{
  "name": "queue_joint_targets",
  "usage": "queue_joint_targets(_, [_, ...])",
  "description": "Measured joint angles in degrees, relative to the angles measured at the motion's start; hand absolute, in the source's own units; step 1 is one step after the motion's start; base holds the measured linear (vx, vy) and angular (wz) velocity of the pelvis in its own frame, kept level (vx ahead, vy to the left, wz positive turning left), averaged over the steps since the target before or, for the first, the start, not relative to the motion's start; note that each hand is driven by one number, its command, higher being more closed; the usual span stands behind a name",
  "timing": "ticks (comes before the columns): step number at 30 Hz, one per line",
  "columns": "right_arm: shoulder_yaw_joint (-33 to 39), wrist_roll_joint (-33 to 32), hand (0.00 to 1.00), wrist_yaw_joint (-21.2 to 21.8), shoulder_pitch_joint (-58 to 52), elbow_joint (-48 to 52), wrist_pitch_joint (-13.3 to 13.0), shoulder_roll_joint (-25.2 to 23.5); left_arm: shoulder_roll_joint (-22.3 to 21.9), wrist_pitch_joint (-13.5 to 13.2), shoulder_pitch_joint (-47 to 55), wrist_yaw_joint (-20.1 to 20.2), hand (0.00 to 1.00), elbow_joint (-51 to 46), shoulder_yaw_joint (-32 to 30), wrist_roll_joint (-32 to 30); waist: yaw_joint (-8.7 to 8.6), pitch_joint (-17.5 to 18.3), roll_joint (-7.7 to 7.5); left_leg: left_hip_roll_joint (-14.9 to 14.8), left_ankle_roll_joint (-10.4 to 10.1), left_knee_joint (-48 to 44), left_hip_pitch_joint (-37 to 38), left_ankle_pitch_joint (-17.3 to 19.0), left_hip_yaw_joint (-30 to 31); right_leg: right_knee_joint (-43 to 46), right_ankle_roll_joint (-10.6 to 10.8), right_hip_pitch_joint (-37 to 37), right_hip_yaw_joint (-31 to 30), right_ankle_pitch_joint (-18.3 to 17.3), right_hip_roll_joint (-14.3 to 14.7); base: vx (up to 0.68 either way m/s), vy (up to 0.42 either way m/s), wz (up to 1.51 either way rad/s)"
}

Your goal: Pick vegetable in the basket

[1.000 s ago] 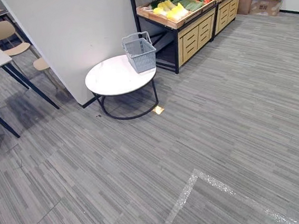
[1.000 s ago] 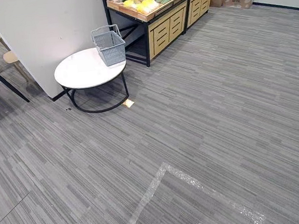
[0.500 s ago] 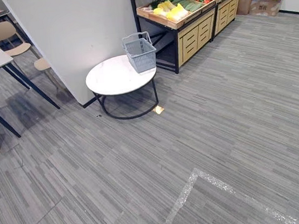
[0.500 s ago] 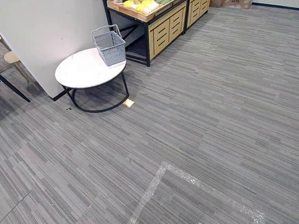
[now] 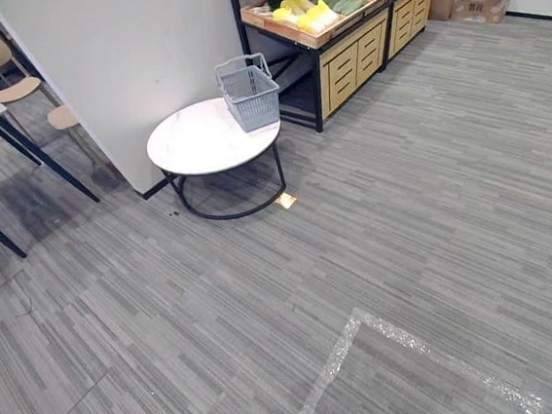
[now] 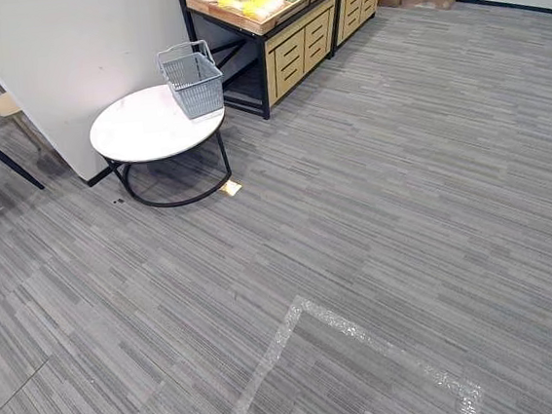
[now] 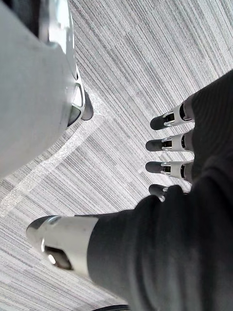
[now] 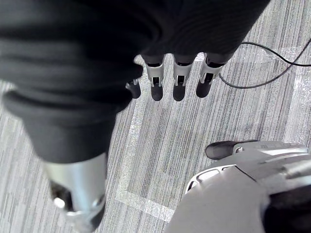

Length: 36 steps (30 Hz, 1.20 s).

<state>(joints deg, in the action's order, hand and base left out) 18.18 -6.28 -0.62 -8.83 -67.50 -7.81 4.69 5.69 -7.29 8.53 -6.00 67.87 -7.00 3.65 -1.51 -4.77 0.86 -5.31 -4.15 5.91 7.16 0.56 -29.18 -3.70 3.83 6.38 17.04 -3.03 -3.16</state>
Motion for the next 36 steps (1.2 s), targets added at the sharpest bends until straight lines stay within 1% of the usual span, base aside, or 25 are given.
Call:
queue_joint_targets(5, [0.04, 0.01, 0.0, 0.01, 0.39, 0.04, 0.01, 0.02, 0.06, 0.02, -0.5, -0.04, 0.0, 0.01, 0.1, 0.01, -0.01, -1.01, 0.02, -0.14, 0.0, -0.01, -0.1, 0.0, -0.03, 0.37, 0.0, -0.29, -0.06, -0.01, 0.04, 0.0, -0.005, -0.01])
queue_joint_targets(6, [0.02, 0.02, 0.0, 0.02, 0.84, 0.05, 0.02, 0.14, 0.11, 0.03, -0.97, -0.06, 0.0, -0.01, 0.32, 0.01, -0.01, -1.6, 0.44, -0.36, 0.01, -0.02, -0.31, 0.0, -0.08, 1.45, -0.16, -1.13, -0.22, -0.18, 0.08, -0.02, -0.02, -0.1])
queue_joint_targets(12, [-0.04, -0.58, 0.0, 0.3, 2.55, 0.05, 0.02, -0.05, 1.1, 0.02, -2.79, -0.4, 0.0, -0.16, 1.38, 0.85, -0.17, -4.28, 0.06, -0.55, 0.18, -0.43, -2.69, -0.47, -0.15, 9.59, -1.21, -6.87, -0.04, -3.8, -1.06, -0.02, -0.012, 0.01])
queue_joint_targets(13, [-0.3, -0.61, 0.0, 0.28, 2.59, 0.06, 0.0, -0.05, 1.34, 0.02, -2.81, -0.4, 0.0, -0.44, 0.43, 1.62, -0.08, -4.69, -0.73, -1.51, -0.91, -5.02, -4.17, 1.81, -0.03, 11.24, -1.53, -7.14, 0.36, -5.89, -1.68, 0.02, -0.028, 0.14])
queue_joint_targets(14, [-0.77, -0.67, 0.0, 0.32, 2.53, 0.08, -0.05, -0.13, 1.47, 0.0, -2.75, -0.41, 0.0, -0.76, -0.1, 2.22, -0.06, -4.95, -1.12, -2.73, -1.1, -9.95, -6.03, 4.03, 0.17, 11.61, -1.74, -7.02, 0.77, -6.58, -1.85, 0.02, -0.067, 0.22])
queue_joint_targets(15, [-1.2, -0.82, 0.0, 0.37, 2.45, 0.07, -0.08, -0.1, 1.62, -0.01, -2.72, -0.43, 0.0, -0.78, -0.51, 2.52, -0.03, -5.16, -1.24, -5.33, -0.8, -19.09, -9.61, 6.5, 0.17, 11.68, -1.99, -6.62, 1.54, -7.11, -1.67, 0.01, -0.085, 0.28])
queue_joint_targets(16, [-1.65, -1.0, 0.0, 0.41, 2.48, 0.06, -0.11, -0.07, 1.7, -0.01, -2.74, -0.3, 0.0, -0.99, -1.64, 2.57, -0.05, -5.54, -1.41, -8.25, -0.55, -28.43, -13.45, 7.29, 0.1, 11.4, -2.29, -5.68, 2.22, -7.38, -1.36, 0.02, -0.127, 0.28])
queue_joint_targets(17, [-2.24, -1.3, 0.0, 0.47, 2.36, 0.06, -0.38, 0.04, 1.19, -0.03, -2.55, -0.35, 0.0, -1.69, -3.28, 3.2, 0.06, -6.47, -1.33, -12.03, 1.33, -38.98, -16.57, 6.38, 0.04, 10.49, -2.56, -3.33, 2.61, -7.54, -0.52, 0.09, -0.108, 0.21])
queue_joint_targets(18, [-2.72, -1.48, 0.0, 0.49, 2.12, 0.41, -0.44, 0.08, 0.35, -0.12, -1.8, -0.27, 0.0, -2.62, -4.6, 4.06, 0.46, -7.06, -0.72, -14.61, 2.94, -47.49, -18.98, 3.88, 0.97, 9.82, -2.94, -0.79, 2.54, -7.97, 0.2, 0.09, -0.079, 0.14])
queue_joint_targets(19, [-2.92, -1.47, 0.0, 0.46, 2.26, 0.88, -0.42, 0.27, 0.4, -0.17, -1.58, -0.26, 0.0, -2.58, -4.75, 4.42, 0.54, -7.49, -1.16, -14.77, 1.92, -50.67, -21.32, 4.52, 2.81, 9.65, -2.95, 0.13, 2.56, -8.42, 0.22, 0.14, -0.001, 0.17])
queue_joint_targets(20, [-2.99, -1.47, 0.0, 0.5, 2.73, 1.27, -0.39, 0.69, 0.41, -0.02, -1.71, -0.22, 0.0, -2.52, -4.54, 4.48, 0.42, -7.5, -1.02, -12.32, 0.7, -50.57, -23.73, 6.17, 5.99, 9.57, -2.71, 1.13, 2.62, -9.0, -0.76, 0.11, 0.04, 0.04])
queue_joint_targets(22, [-3.38, -1.43, 0.0, 0.62, 3.86, 1.22, -0.4, 1.63, -0.17, -0.02, -1.46, -0.19, 0.0, -2.36, -4.03, 4.63, 0.91, -7.43, -0.82, -8.56, 1.05, -42.81, -26.0, 6.75, 6.21, 8.29, -2.69, 1.45, 1.55, -9.04, -2.27, 0.2, 0.086, -0.19])
queue_joint_targets(23, [-3.54, -1.43, 0.0, 0.64, 4.67, 1.35, -0.41, 1.68, -0.47, 0.02, -1.45, -0.18, 0.0, -2.17, -3.96, 4.63, 1.26, -7.47, -0.72, -6.74, 1.42, -36.48, -26.81, 5.95, 6.09, 7.54, -2.67, 1.55, 1.26, -9.04, -2.88, 0.24, 0.108, -0.25])
queue_joint_targets(24, [-3.98, -1.43, 0.0, 0.62, 5.13, 1.41, -0.41, 1.48, -0.88, 0.0, -1.47, -0.23, 0.0, -2.14, -4.07, 4.61, 1.59, -7.44, -0.43, -5.06, 1.16, -26.71, -27.61, 2.92, 6.07, 6.36, -2.55, 2.03, 1.13, -9.1, -3.1, 0.37, 0.174, -0.2])
queue_joint_targets(25, [-4.1, -1.4, 0.0, 0.49, 5.16, 2.14, -0.41, 1.66, -1.14, 0.0, -1.41, -0.3, 0.0, -2.27, -4.15, 4.61, 1.86, -7.36, 0.37, -4.62, 0.21, -15.84, -28.03, -0.96, 6.03, 5.26, -1.46, 2.84, 1.07, -9.46, -2.58, 0.35, 0.168, -0.15])
queue_joint_targets(26, [-4.44, -1.35, 0.0, 0.37, 5.14, 2.65, -0.42, 1.69, -1.42, 0.0, -1.31, -0.31, 0.0, -2.39, -4.26, 4.6, 2.08, -7.41, 0.78, -4.89, 0.02, -12.18, -28.26, -2.0, 5.95, 4.94, -0.5, 3.26, 0.76, -9.81, -2.22, 0.48, 0.24, -0.37])
queue_joint_targets(27, [-5.73, -0.96, 0.0, 0.31, 5.33, 3.84, -0.48, 2.18, -2.05, 0.01, -0.82, -0.37, 0.0, -2.42, -5.34, 4.61, 3.06, -7.11, 1.8, -6.59, 0.21, -7.46, -29.5, -2.69, 5.97, 4.74, 1.42, 4.58, -1.06, -11.45, -1.33, 0.5, 0.27, -0.54])
queue_joint_targets(28, [-6.04, -0.87, 0.0, 0.32, 5.67, 3.81, -0.51, 2.1, -2.3, 0.01, -0.56, -0.34, 0.0, -2.42, -5.84, 4.62, 3.58, -7.02, 1.91, -7.44, 0.82, -7.23, -30.02, -4.24, 6.44, 4.63, 2.34, 5.96, -2.09, -12.66, -1.37, 0.54, 0.288, -0.64])
queue_joint_targets(29, [-6.26, -0.75, 0.0, 0.38, 6.36, 3.43, -0.45, 1.39, -1.85, 0.02, -0.26, -0.2, 0.0, -2.34, -6.3, 4.6, 3.99, -6.7, 0.54, -6.86, 1.81, -9.87, -29.83, -9.65, 6.49, 4.55, 2.73, 7.17, -2.92, -14.11, -3.4, 0.55, 0.281, -0.53])
queue_joint_targets(30, [-6.32, -0.55, 0.0, 0.46, 6.75, 2.87, -0.53, 0.27, -0.81, -0.08, 0.2, -0.2, 0.0, -2.22, -6.4, 4.56, 4.33, -5.61, -1.74, -5.53, 2.21, -12.69, -29.97, -10.08, 6.45, 5.25, 2.37, 6.94, -3.85, -14.37, -5.35, 0.55, 0.212, -0.47])
queue_joint_targets(31, [-6.69, -0.48, 0.0, 1.03, 8.12, 2.23, -0.83, -1.2, -0.02, -0.2, -0.02, -0.26, 0.0, -2.41, -6.39, 4.35, 3.79, -4.98, -3.45, -4.24, 4.39, -16.2, -31.05, -6.76, 6.48, 8.61, 1.35, 4.83, -5.95, -12.56, -7.42, 0.55, 0.208, -0.28])
queue_joint_targets(33, [-7.49, -0.42, 0.0, 1.39, 8.16, 2.1, -1.44, -2.31, 0.86, -0.1, -0.19, -0.42, 0.0, -2.38, -6.48, 4.16, 3.14, -4.1, -4.76, -2.27, 5.85, -19.57, -30.79, -3.71, 6.62, 15.47, 2.33, 2.68, -8.31, -10.36, -10.17, 0.62, 0.234, 0.07])
queue_joint_targets(34, [-7.41, -0.32, 0.0, 1.68, 8.04, 0.97, -1.28, -2.32, 1.06, 0.14, -0.2, -0.34, 0.0, -2.06, -6.57, 4.08, 2.7, -3.99, -5.5, -1.2, 6.56, -22.16, -29.02, -0.47, 5.83, 22.78, 3.78, 1.33, -9.31, -8.03, -12.27, 0.71, 0.255, 0.09])
queue_joint_targets(35, [-7.39, -0.26, 0.0, 1.92, 7.94, 0.53, -1.01, -2.2, 0.98, 0.16, -0.12, -0.27, 0.0, -2.12, -6.73, 4.02, 3.1, -4.01, -5.54, -1.05, 6.61, -23.06, -26.58, 1.69, 5.01, 29.91, 5.53, -0.94, -9.85, -3.7, -13.57, 0.76, 0.258, -0.2])
queue_joint_targets(36, [-7.55, -0.23, 0.0, 2.27, 7.9, 0.43, -0.98, -2.38, 0.94, 0.21, 0.46, -0.19, 0.0, -2.19, -6.59, 3.99, 3.13, -3.97, -5.33, -1.14, 6.48, -22.37, -21.86, 4.08, 4.1, 39.14, 6.69, -4.12, -9.92, 6.65, -14.96, 0.6, 0.207, -0.51])
